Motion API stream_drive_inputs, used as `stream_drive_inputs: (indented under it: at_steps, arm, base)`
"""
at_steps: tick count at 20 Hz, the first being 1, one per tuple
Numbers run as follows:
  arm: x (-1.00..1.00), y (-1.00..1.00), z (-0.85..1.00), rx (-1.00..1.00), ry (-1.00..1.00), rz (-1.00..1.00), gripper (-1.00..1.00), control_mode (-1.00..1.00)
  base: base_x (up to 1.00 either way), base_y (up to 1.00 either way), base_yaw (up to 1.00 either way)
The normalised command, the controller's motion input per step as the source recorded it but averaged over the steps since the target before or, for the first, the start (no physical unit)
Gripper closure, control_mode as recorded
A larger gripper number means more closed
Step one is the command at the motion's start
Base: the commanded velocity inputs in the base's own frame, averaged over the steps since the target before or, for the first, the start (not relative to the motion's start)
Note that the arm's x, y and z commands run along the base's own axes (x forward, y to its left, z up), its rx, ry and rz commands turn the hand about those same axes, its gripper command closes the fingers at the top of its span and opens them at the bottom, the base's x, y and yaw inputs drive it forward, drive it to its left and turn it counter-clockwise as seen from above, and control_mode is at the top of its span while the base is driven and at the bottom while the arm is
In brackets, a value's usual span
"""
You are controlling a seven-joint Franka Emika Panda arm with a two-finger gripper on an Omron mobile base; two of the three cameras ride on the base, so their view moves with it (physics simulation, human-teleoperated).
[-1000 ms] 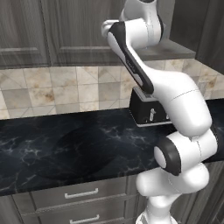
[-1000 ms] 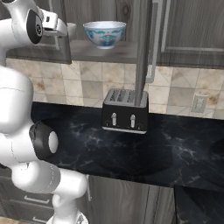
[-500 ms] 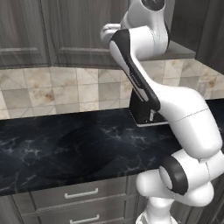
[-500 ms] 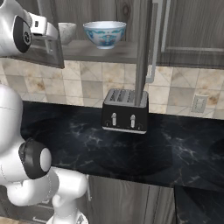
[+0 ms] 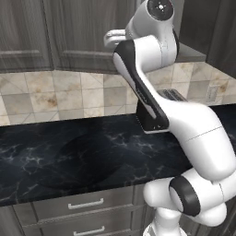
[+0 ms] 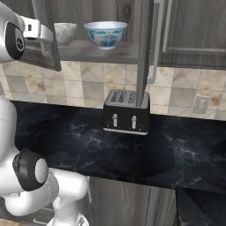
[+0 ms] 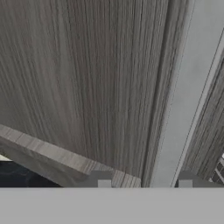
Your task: Move the bowls from the cabinet to the plates on the dining table.
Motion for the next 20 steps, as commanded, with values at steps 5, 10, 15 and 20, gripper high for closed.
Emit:
stream_drive_inputs:
  at_steps: [5, 10, 15, 20]
  arm:
    - [-0.53, 0.70, -0.02, -0.02, 0.00, 0.00, 1.00, -1.00]
    - [-0.87, 0.71, 0.00, 0.00, -0.01, 0.00, 1.00, -1.00]
    - [-0.82, 0.65, -0.02, 0.00, -0.01, 0.00, 1.00, -1.00]
    - [-0.67, 0.63, -0.02, 0.00, 0.00, 0.00, 1.00, -1.00]
  base:
    - [0.00, 0.00, 0.00]
    - [0.00, 0.00, 0.00]
    - [0.00, 0.00, 0.00]
    - [0.00, 0.00, 0.00]
